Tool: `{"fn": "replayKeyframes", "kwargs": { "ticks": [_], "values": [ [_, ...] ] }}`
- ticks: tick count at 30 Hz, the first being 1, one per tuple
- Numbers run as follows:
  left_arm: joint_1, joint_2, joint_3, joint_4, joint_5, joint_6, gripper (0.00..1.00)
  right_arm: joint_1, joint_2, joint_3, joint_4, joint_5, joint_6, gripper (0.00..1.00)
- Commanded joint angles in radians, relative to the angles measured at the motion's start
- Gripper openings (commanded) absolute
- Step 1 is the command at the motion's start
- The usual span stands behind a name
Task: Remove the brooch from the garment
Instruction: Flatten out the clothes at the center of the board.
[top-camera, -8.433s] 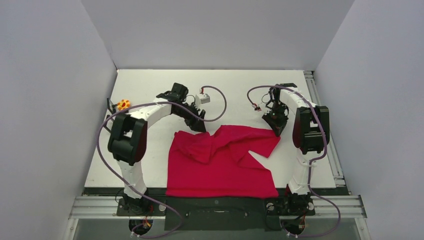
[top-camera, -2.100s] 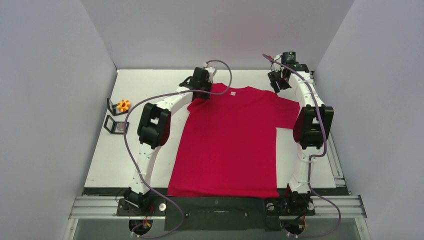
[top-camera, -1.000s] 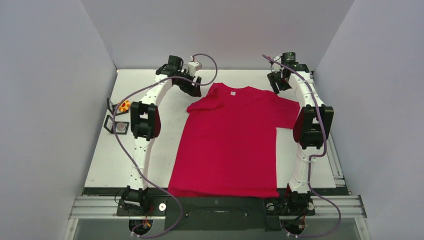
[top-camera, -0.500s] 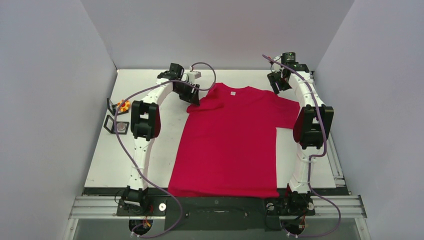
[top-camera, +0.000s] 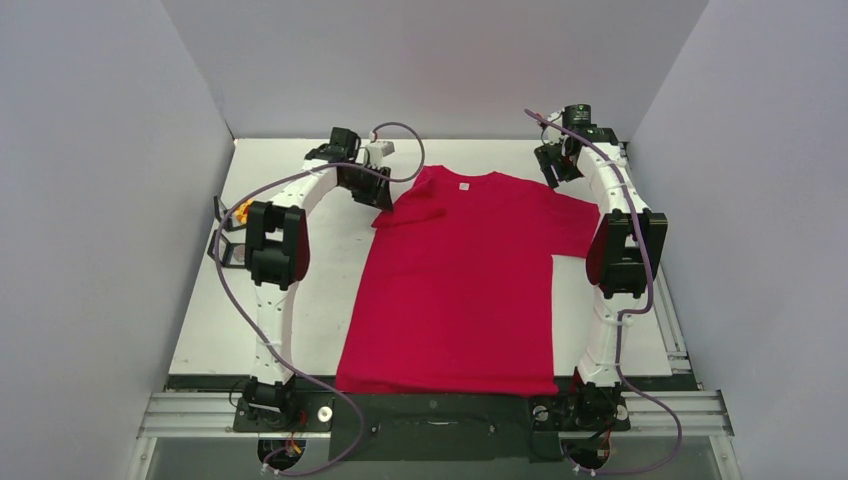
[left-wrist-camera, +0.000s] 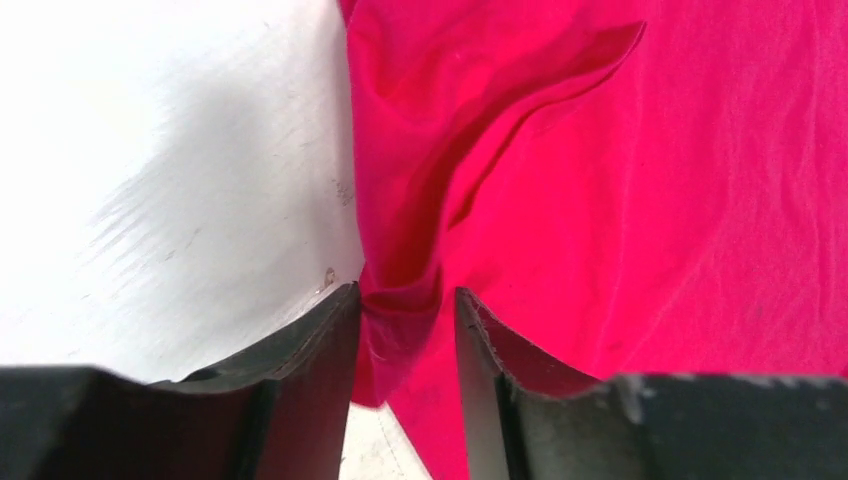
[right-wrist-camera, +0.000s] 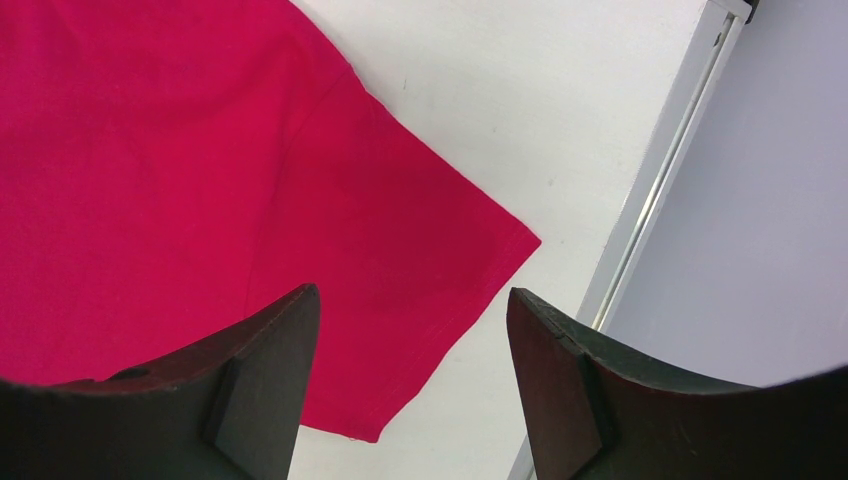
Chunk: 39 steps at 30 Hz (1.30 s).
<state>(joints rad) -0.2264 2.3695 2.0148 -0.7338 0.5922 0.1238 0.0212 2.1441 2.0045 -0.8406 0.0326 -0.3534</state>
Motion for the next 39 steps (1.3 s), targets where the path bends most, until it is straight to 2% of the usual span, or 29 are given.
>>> {"fn": "replayKeyframes", "kwargs": {
  "ticks": [1,3,4,8,11,13,14,15,17,24,30,32,36,39],
  "values": [
    [0.013,-0.138,-0.069,0.173,-0.072,-0.034,0.36,0.005,-0.048,-0.001,0.003,-0.007,0.010,0.64],
    [0.013,-0.132,-0.068,0.179,-0.069,-0.036,0.30,0.005,-0.045,0.000,-0.002,-0.010,0.008,0.64],
    [0.012,-0.127,-0.054,0.174,-0.055,-0.035,0.23,0.005,-0.042,0.000,-0.005,-0.010,0.007,0.64],
    [0.012,-0.098,-0.020,0.145,-0.007,-0.031,0.05,0.003,-0.043,-0.002,-0.006,-0.008,0.005,0.64],
    [0.013,-0.094,-0.019,0.143,0.025,-0.025,0.01,0.002,-0.043,-0.001,-0.006,-0.005,0.002,0.64],
    [0.013,-0.090,-0.020,0.138,0.035,-0.011,0.19,0.001,-0.043,-0.001,-0.007,-0.006,0.002,0.64],
    [0.013,-0.088,-0.020,0.138,0.032,0.000,0.39,0.001,-0.043,-0.001,-0.008,-0.008,0.002,0.64],
    [0.011,-0.084,-0.020,0.139,0.026,0.004,0.50,0.001,-0.043,-0.002,-0.009,-0.009,0.002,0.64],
    [0.011,-0.066,-0.006,0.134,0.005,0.016,0.55,0.001,-0.043,-0.004,-0.011,-0.008,0.002,0.64],
    [-0.002,0.040,0.115,0.023,-0.061,0.060,0.52,0.000,-0.041,-0.006,-0.008,-0.008,0.006,0.64],
    [-0.027,0.053,0.138,-0.013,-0.089,0.088,0.47,0.000,-0.040,-0.001,-0.008,-0.008,0.010,0.64],
    [-0.035,0.050,0.134,-0.023,-0.093,0.096,0.41,0.000,-0.039,-0.001,-0.008,-0.007,0.010,0.64],
    [-0.036,0.029,0.121,-0.025,-0.087,0.091,0.18,0.000,-0.041,-0.004,-0.008,-0.007,0.010,0.64],
    [-0.030,-0.001,0.095,0.011,-0.099,0.068,0.11,0.000,-0.040,-0.004,-0.009,-0.007,0.011,0.64]
  ]
}}
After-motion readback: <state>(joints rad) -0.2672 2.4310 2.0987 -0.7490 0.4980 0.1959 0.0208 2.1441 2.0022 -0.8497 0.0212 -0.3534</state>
